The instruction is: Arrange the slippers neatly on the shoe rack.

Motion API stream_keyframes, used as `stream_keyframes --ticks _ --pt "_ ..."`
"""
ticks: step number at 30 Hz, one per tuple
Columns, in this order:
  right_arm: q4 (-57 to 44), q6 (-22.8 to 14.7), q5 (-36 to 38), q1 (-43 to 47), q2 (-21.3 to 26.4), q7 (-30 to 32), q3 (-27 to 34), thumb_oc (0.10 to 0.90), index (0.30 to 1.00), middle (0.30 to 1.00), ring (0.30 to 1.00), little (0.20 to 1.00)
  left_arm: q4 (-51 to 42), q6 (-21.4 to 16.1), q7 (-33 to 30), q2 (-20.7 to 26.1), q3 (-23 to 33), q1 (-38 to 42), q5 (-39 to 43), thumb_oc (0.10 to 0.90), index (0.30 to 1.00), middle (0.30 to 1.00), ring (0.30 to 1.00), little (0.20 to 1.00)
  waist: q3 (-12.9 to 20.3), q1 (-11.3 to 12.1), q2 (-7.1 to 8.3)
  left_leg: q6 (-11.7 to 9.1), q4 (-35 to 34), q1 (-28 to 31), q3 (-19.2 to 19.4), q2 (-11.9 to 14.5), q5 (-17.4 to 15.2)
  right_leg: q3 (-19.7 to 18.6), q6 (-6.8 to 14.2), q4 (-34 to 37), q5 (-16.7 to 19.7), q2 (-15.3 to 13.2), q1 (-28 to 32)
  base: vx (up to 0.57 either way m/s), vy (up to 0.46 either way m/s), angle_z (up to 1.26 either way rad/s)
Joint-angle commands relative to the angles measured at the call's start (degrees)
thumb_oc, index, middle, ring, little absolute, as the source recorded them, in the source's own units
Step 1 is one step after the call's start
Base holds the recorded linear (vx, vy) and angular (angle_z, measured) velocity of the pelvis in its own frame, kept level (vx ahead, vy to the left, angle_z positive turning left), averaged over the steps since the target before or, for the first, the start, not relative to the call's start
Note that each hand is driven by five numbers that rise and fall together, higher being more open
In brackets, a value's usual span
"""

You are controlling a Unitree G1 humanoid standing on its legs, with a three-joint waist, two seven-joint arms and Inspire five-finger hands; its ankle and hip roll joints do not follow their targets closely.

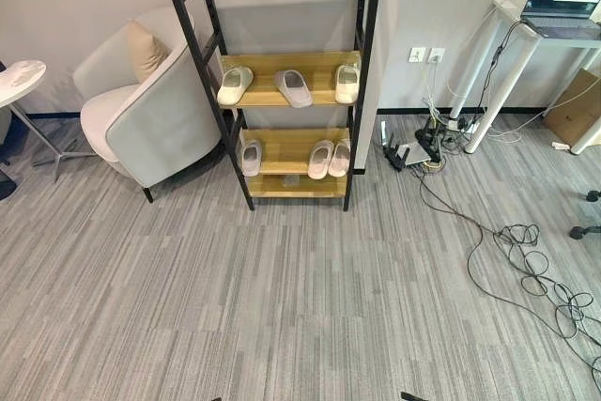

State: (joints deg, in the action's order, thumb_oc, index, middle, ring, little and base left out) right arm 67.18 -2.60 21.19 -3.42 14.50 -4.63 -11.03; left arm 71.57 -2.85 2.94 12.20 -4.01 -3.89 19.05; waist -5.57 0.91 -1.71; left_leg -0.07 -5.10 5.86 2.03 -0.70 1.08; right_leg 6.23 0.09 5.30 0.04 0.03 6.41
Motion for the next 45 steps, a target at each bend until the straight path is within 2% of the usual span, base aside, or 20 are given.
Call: stream_keyframes --ticks 1,6,12,20,22,24,26,27,28,29,30,32,35,36,37,38,40,41,44,45 --pt "3.8 -1.3 -7.8 2.3 -1.8 2.5 -3.1 0.8 0.9 0.9 0.9 0.9 2.1 -2.6 -3.6 -0.6 -5.4 5.6 -12.2 0.8 0.9 0.9 0.9 0.9 1.2 1.3 2.64 -1.1 0.1 -0.6 -1.1 1.7 -3.2 0.2 6.2 -0.3 -1.6 -4.9 -0.4 0.02 0.042 0.04" --pt "6.4 -0.8 -11.7 1.5 -2.2 3.6 -3.9 0.8 0.9 0.9 0.9 0.9 1.7 -2.4 -4.3 -1.7 -7.9 6.0 -15.0 0.8 0.9 0.9 0.9 0.9 1.3 1.2 2.64 -1.1 0.1 -0.5 -1.2 1.5 -3.4 0.6 6.2 -0.3 -1.7 -5.0 -0.2 0.0 0.004 0.12" --pt "6.2 -1.0 -11.4 2.2 -2.3 4.3 -3.8 0.8 0.9 0.9 0.9 0.9 2.1 -2.1 -4.9 -1.7 -11.0 6.5 -20.1 0.8 0.9 0.9 0.9 0.9 0.8 0.9 2.48 -1.2 0.1 -0.7 -1.1 1.6 -3.3 0.6 6.2 -0.3 -1.7 -5.0 -0.3 0.0 -0.012 -0.01" --pt "4.4 -1.2 -13.1 4.5 -1.1 5.6 -5.1 0.8 0.9 0.9 0.9 0.9 1.6 -1.9 -6.1 -0.6 -12.4 7.9 -21.0 0.8 0.9 0.9 0.9 0.9 -2.6 0.3 2.0 -1.1 0.1 -1.6 -0.9 1.8 -3.0 0.8 5.2 -0.5 -0.9 -4.6 -1.9 -0.02 -0.021 -0.01" --pt "4.3 -1.5 -14.4 5.6 -0.3 6.2 -5.8 0.8 0.9 0.9 0.9 0.9 0.4 -2.5 -6.7 -0.3 -11.9 9.2 -19.0 0.8 0.9 0.9 0.9 0.9 -5.2 0.5 2.42 -1.6 5.2 -5.6 -1.0 2.4 -3.1 0.2 4.1 -3.1 -2.1 -4.5 -4.4 -0.1 -0.038 0.04" --pt "4.7 -1.6 -15.2 5.2 0.3 6.2 -5.8 0.8 0.9 0.9 0.9 0.9 -1.2 -2.9 -6.2 -0.1 -10.9 9.8 -15.7 0.8 0.9 0.9 0.9 0.9 -7.0 1.2 3.31 -3.2 15.7 -13.1 -1.1 2.0 -3.7 0.9 2.8 -4.0 -3.2 -4.9 -4.7 -0.06 -0.066 0.2" --pt "5.1 -1.3 -15.1 5.6 1.1 6.9 -5.0 0.8 0.9 0.9 0.9 0.9 -1.9 -3.0 -6.7 0.2 -11.1 11.0 -15.5 0.8 0.9 0.9 0.9 0.9 -8.3 1.5 4.03 -4.4 22.0 -20.0 1.4 3.5 0.1 2.4 2.2 -2.7 -4.0 -5.1 -3.7 0.03 -0.027 0.25" --pt "5.4 -1.2 -14.3 5.9 1.5 7.5 -4.4 0.8 0.9 0.9 0.9 0.9 -1.7 -2.9 -7.1 0.4 -11.3 11.4 -16.0 0.8 0.9 0.9 0.9 0.9 -8.2 1.9 4.26 -4.1 21.9 -22.7 3.7 4.5 0.7 3.2 2.2 -1.7 -4.3 -4.9 -2.9 0.08 0.011 0.43" --pt "5.4 -1.2 -14.3 5.9 1.5 7.5 -4.4 0.8 0.9 0.9 0.9 0.9 -1.7 -2.9 -7.1 0.4 -11.3 11.5 -16.0 0.8 0.9 0.9 0.9 0.9 -8.1 1.9 4.26 -4.1 22.1 -22.8 3.8 4.5 0.6 3.2 2.2 -1.6 -4.3 -4.9 -3.0 0.21 0.063 0.64" --pt "5.5 -1.2 -13.2 5.9 1.7 7.9 -4.0 0.8 0.9 0.9 0.9 0.9 -1.0 -2.8 -7.6 1.1 -10.1 11.5 -15.4 0.8 0.9 0.9 0.9 0.9 -7.8 3.2 4.91 -3.4 18.1 -25.1 5.9 4.4 1.1 3.9 2.6 -0.3 -5.0 -4.4 -1.7 0.25 0.098 0.67" --pt "5.4 -1.2 -13.7 6.0 1.7 7.9 -4.4 0.8 0.9 0.9 0.9 0.9 -0.3 -2.8 -7.6 1.2 -9.4 11.4 -14.7 0.8 0.9 0.9 0.9 0.9 -7.3 4.1 4.97 -3.4 15.4 -26.0 6.2 4.3 2.1 3.9 2.8 -0.3 -5.8 -3.8 -1.2 0.34 0.156 0.31" --pt "4.7 -1.2 -15.4 5.5 1.2 7.8 -5.7 0.8 0.9 0.9 0.9 0.9 1.7 -2.5 -7.2 1.4 -7.2 10.0 -13.3 0.8 0.9 0.9 0.9 0.9 -5.7 5.7 6.05 -2.7 10.7 -24.1 4.9 3.6 2.6 3.4 3.5 -0.3 -6.9 -3.7 0.3 0.33 0.208 -0.11" --pt "4.5 -1.3 -15.9 5.2 0.2 7.5 -5.1 0.8 0.9 0.9 0.9 0.9 4.1 -1.5 -6.8 2.2 -6.0 9.3 -14.4 0.8 0.9 0.9 0.9 0.9 -4.4 5.9 8.59 -0.5 10.0 -21.9 4.6 1.7 1.6 3.2 5.0 -5.1 -7.0 -5.8 0.4 0.28 0.224 -0.34" --pt "4.1 -1.3 -15.1 5.4 0.0 7.3 -4.6 0.8 0.9 0.9 0.9 0.9 4.4 -1.4 -6.6 2.5 -5.8 9.1 -15.1 0.8 0.9 0.9 0.9 0.9 -4.0 5.8 8.86 0.2 8.9 -20.7 5.1 1.4 1.2 2.9 5.9 -7.7 -6.3 -6.7 -0.9 0.14 0.144 -0.3" --pt "4.1 -1.3 -15.1 5.4 0.0 7.3 -4.6 0.8 0.9 0.9 0.9 0.9 4.4 -1.4 -6.6 2.5 -5.8 9.1 -15.1 0.8 0.9 0.9 0.9 0.9 -4.0 5.8 8.85 0.2 8.9 -20.7 5.1 1.4 1.2 2.9 5.9 -7.7 -6.3 -6.7 -0.9 0.25 0.245 -0.25" --pt "2.5 -1.7 -14.6 6.0 -0.5 6.8 -4.7 0.8 0.9 0.9 0.9 0.9 4.3 -1.3 -6.5 3.2 -5.9 9.1 -16.2 0.8 0.9 0.9 0.9 0.9 -3.9 5.2 9.08 1.3 6.6 -17.3 5.2 0.4 0.3 3.1 7.9 -13.8 -4.5 -8.4 -2.9 0.24 0.236 -0.11" --pt "1.1 -1.8 -14.8 7.1 -1.0 6.9 -5.7 0.8 0.9 0.9 0.9 0.9 3.5 -1.5 -6.6 3.4 -6.5 9.6 -16.4 0.8 0.9 0.9 0.9 0.9 -4.5 4.2 8.14 2.2 4.6 -13.7 4.2 -0.5 -0.3 1.9 8.4 -19.3 -1.0 -8.5 -6.1 0.28 0.267 0.07" --pt "0.5 -1.9 -14.8 7.2 -1.4 6.6 -6.2 0.8 0.9 0.9 0.9 0.9 2.9 -1.6 -6.6 3.4 -7.0 9.8 -16.3 0.8 0.9 0.9 0.9 0.9 -4.6 3.3 7.26 2.5 3.2 -11.9 3.2 -0.8 -0.3 0.3 7.9 -21.0 -0.4 -7.3 -7.9 0.26 0.202 0.08" --pt "-1.3 -2.4 -15.0 7.2 -1.9 6.7 -7.5 0.8 0.9 0.9 0.9 0.9 1.2 -2.1 -6.8 3.5 -7.8 11.0 -15.8 0.8 0.9 0.9 0.9 0.9 -5.7 1.1 5.48 2.8 1.3 -8.2 0.4 -1.2 -0.8 -3.9 6.4 -22.2 -3.0 -2.2 -13.0 0.23 0.129 0.52" --pt "-1.3 -2.4 -15.0 7.2 -1.9 6.7 -7.5 0.8 0.9 0.9 0.9 0.9 1.2 -2.1 -6.8 3.5 -7.8 11.0 -15.8 0.8 0.9 0.9 0.9 0.9 -5.8 1.0 5.49 2.8 1.3 -8.2 0.4 -1.3 -0.8 -3.9 6.4 -22.2 -3.0 -2.2 -13.0 0.24 0.052 0.68"
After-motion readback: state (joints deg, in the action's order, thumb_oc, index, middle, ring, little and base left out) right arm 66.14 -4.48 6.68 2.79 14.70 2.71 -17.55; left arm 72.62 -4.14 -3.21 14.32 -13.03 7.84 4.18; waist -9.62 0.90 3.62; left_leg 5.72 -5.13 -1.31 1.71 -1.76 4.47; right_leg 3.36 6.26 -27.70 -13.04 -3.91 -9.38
